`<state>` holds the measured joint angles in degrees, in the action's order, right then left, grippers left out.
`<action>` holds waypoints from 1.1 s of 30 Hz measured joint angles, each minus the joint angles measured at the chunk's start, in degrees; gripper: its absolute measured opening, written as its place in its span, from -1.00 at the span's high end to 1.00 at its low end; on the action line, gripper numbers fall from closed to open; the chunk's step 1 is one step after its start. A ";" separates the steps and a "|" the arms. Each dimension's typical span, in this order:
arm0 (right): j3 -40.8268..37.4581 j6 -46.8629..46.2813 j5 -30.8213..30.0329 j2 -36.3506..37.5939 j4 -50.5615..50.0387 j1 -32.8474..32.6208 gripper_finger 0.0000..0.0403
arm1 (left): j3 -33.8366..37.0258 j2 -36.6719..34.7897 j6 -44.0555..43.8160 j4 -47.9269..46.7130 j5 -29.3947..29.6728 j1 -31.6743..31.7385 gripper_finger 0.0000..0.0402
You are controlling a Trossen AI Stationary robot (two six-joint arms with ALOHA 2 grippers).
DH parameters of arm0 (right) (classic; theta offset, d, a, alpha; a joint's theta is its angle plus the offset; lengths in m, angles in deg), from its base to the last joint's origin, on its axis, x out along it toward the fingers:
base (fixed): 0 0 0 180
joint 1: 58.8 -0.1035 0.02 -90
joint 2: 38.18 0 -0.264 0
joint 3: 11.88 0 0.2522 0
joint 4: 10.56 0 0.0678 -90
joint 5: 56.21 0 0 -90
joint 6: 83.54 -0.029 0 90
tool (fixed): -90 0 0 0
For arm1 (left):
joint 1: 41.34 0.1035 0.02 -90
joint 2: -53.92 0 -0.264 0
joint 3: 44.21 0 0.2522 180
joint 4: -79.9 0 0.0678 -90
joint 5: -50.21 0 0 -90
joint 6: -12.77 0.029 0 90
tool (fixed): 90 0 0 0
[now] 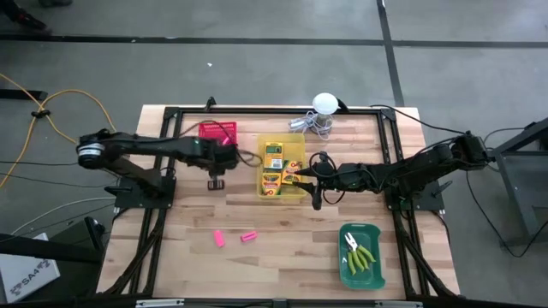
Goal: Pick & Place School Supplies
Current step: Put the pink eraser into the red bin
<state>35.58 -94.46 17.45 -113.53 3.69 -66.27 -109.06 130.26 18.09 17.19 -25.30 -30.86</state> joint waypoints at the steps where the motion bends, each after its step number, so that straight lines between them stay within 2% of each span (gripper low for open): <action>1: 0.00 -0.01 0.00 0.00 0.00 0.01 0.22 | 0.00 -1.25 -0.81 0.04 0.41 0.94 0.81; 5: 0.00 -0.01 0.00 0.00 0.00 0.00 0.22 | 0.00 -5.79 -1.25 0.25 0.64 5.84 0.81; 9: 0.00 0.01 0.00 0.00 0.00 0.01 0.22 | 0.02 -8.42 -3.43 2.35 0.65 13.34 0.81; 15: 0.00 0.00 0.00 0.00 0.01 0.00 0.22 | 0.02 -7.31 -3.62 5.48 -4.49 26.73 0.81; 20: 0.00 0.00 0.00 0.00 0.01 -0.01 0.22 | 0.02 -4.98 -3.90 8.18 -8.51 34.52 0.81; 26: 0.00 0.01 0.00 0.00 0.00 0.01 0.22 | 0.04 -0.34 -5.76 7.39 -10.94 38.50 0.81; 33: 0.00 0.01 0.00 0.00 0.00 0.01 0.22 | 0.04 3.91 -6.91 8.21 -11.18 37.45 0.81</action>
<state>35.58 -94.46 17.45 -113.53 3.69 -66.26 -109.02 134.17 11.19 25.40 -36.48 6.59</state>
